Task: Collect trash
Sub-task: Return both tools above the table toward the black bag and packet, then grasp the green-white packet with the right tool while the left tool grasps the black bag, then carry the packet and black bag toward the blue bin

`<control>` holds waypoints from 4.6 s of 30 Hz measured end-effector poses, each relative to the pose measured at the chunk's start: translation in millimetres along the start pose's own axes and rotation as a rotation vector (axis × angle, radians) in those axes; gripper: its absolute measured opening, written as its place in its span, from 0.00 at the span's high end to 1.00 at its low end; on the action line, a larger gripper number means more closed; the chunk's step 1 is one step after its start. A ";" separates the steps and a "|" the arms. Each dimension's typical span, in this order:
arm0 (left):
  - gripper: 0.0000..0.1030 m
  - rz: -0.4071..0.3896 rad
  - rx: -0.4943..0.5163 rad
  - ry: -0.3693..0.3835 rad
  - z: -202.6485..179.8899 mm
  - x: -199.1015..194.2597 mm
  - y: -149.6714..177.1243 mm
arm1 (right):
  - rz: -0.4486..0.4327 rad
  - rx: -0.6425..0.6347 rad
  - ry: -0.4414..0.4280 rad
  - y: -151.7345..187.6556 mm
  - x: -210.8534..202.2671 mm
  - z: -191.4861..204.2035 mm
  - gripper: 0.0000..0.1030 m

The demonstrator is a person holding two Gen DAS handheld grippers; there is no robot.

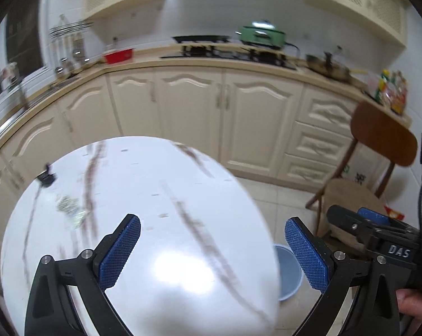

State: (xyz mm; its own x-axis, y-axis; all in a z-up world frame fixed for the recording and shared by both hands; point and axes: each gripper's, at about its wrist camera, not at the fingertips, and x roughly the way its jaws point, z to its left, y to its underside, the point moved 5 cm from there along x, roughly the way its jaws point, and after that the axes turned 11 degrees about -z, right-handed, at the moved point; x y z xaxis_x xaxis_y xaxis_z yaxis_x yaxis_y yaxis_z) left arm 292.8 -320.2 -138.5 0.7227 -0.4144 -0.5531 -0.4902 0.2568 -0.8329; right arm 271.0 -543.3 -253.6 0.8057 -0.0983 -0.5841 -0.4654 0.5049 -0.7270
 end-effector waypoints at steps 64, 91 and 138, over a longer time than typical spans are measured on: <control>0.01 0.095 -0.293 -0.394 326.3 146.8 -20.3 | 0.245 -0.817 -0.332 92.3 220.4 370.6 0.74; 0.02 0.120 -0.239 -0.395 340.5 274.5 -47.0 | 0.243 -0.698 -0.318 55.2 264.7 365.8 0.86; 0.62 -0.095 -0.225 -0.209 185.2 63.7 -19.5 | 0.076 -0.518 -0.371 32.2 87.3 303.1 0.87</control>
State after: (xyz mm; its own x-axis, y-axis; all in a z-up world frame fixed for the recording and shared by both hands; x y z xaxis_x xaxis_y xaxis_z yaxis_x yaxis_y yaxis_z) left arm 438.6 -189.9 -160.7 0.8434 -0.2328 -0.4843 -0.4945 0.0162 -0.8690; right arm 437.4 -275.7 -218.6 0.7936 0.2716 -0.5444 -0.5680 0.0101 -0.8230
